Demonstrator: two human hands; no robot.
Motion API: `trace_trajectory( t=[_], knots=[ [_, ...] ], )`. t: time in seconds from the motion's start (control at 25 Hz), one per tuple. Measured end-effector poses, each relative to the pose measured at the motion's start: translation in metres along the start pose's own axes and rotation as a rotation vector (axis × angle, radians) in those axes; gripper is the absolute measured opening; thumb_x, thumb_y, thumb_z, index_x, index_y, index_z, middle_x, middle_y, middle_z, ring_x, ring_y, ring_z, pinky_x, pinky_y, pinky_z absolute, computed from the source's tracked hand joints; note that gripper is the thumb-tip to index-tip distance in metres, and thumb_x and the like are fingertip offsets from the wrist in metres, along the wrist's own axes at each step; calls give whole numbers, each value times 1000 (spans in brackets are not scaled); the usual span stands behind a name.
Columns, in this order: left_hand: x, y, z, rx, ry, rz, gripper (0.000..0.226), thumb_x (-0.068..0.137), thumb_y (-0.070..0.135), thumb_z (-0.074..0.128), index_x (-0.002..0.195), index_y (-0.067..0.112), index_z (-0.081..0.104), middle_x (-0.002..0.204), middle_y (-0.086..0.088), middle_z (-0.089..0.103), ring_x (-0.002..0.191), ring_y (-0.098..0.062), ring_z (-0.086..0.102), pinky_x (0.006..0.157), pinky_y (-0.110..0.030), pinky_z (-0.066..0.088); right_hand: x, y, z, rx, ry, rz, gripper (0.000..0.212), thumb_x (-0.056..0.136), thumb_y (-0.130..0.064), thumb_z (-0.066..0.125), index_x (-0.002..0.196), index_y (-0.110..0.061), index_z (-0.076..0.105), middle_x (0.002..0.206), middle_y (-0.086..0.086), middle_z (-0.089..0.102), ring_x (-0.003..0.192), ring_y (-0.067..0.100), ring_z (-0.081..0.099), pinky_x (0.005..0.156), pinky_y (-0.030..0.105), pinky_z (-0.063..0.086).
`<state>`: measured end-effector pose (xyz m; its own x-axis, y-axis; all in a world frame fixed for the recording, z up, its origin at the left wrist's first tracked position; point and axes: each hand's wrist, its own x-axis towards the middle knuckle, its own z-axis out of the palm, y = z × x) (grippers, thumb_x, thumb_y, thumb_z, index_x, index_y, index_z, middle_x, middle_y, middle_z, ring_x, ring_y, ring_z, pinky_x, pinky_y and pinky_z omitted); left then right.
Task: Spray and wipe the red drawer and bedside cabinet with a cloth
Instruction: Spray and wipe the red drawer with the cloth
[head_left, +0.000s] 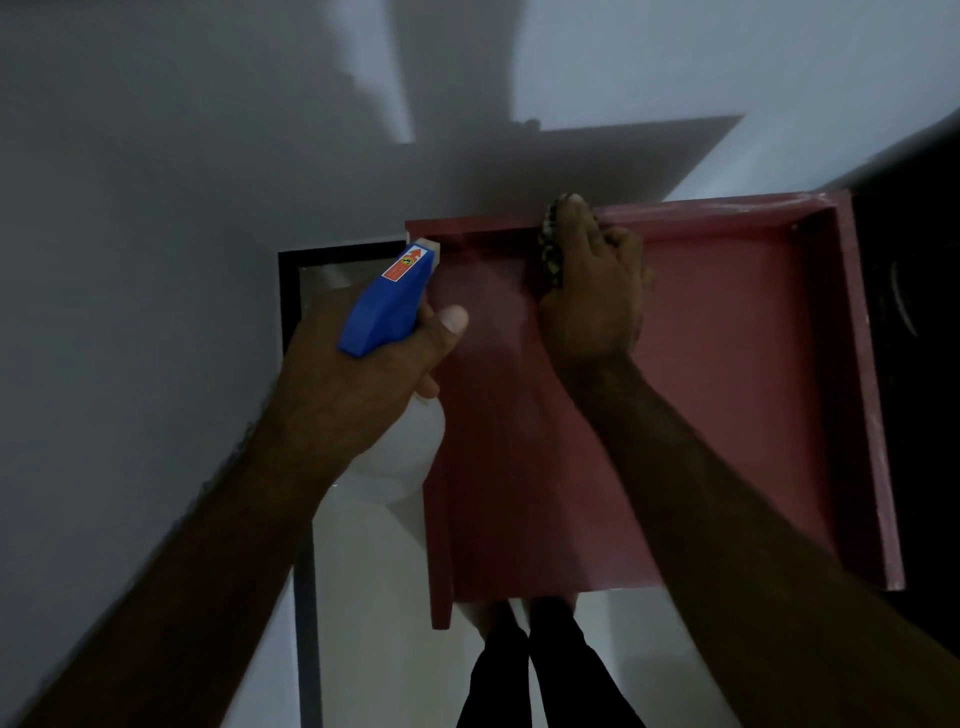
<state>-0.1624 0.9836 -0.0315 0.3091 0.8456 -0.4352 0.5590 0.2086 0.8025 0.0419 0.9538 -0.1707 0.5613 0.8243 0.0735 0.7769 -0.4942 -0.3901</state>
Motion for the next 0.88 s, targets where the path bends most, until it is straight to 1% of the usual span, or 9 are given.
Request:
trace_trajectory(
  t=[0.08,0.16,0.24,0.4,0.48,0.56,0.68,0.76,0.88],
  knots=[
    [-2,7,7,-27,0,-14,30,88,41,68,80,13,64,65,-5,70,60,-4,68,57,-2,45,-3,-10,3,16,-56,-74,71,92,-19,66,158,-27,43,163,-10,42,131,25,45,95,37,33],
    [-2,14,14,-45,2,-25,34,80,49,66,77,15,63,61,-1,68,59,0,66,57,-1,44,-2,-12,4,22,-85,-176,69,93,-20,68,158,-25,44,163,-8,42,129,28,48,94,40,35],
    [1,18,23,-57,-9,-37,41,75,54,63,80,14,64,63,-3,69,62,-4,67,59,-4,45,1,-1,1,8,-78,-212,67,93,-23,70,156,-25,46,161,-8,46,127,28,51,93,40,37],
    [9,23,38,-55,-33,-45,40,75,56,63,85,17,64,66,-8,71,63,-11,70,62,-9,47,10,26,-9,57,-10,-48,73,87,-16,72,154,-28,48,154,-13,53,123,23,48,90,35,34],
    [13,24,49,-42,-36,-35,40,74,58,63,82,19,64,67,-7,71,60,-7,69,59,-7,47,8,30,-14,142,-3,-53,69,87,-14,71,152,-24,52,145,-9,61,118,25,51,93,40,43],
    [17,27,61,-25,-46,-34,43,72,61,62,83,19,64,69,-3,71,59,-2,68,57,-2,45,-2,40,-24,233,1,-75,64,87,-14,59,151,-20,54,137,-4,67,114,29,53,93,47,49],
    [27,28,82,-27,-84,-33,50,74,60,64,89,12,67,67,-9,71,60,-7,70,57,-3,46,-30,70,-46,278,7,-39,78,73,-14,38,150,-14,55,128,5,71,111,36,55,94,51,50],
    [36,29,96,-28,-98,-51,50,77,59,67,90,10,68,65,-10,71,61,-11,71,59,-5,49,-50,87,-58,291,30,0,80,71,-3,39,149,-11,55,125,7,72,111,32,53,94,53,51],
    [49,30,119,-7,-101,-72,39,87,47,73,89,8,67,67,-10,70,55,-5,67,54,-6,47,-69,102,-68,306,26,12,81,69,8,49,148,-10,55,120,7,73,109,26,52,90,54,54]
  ],
)
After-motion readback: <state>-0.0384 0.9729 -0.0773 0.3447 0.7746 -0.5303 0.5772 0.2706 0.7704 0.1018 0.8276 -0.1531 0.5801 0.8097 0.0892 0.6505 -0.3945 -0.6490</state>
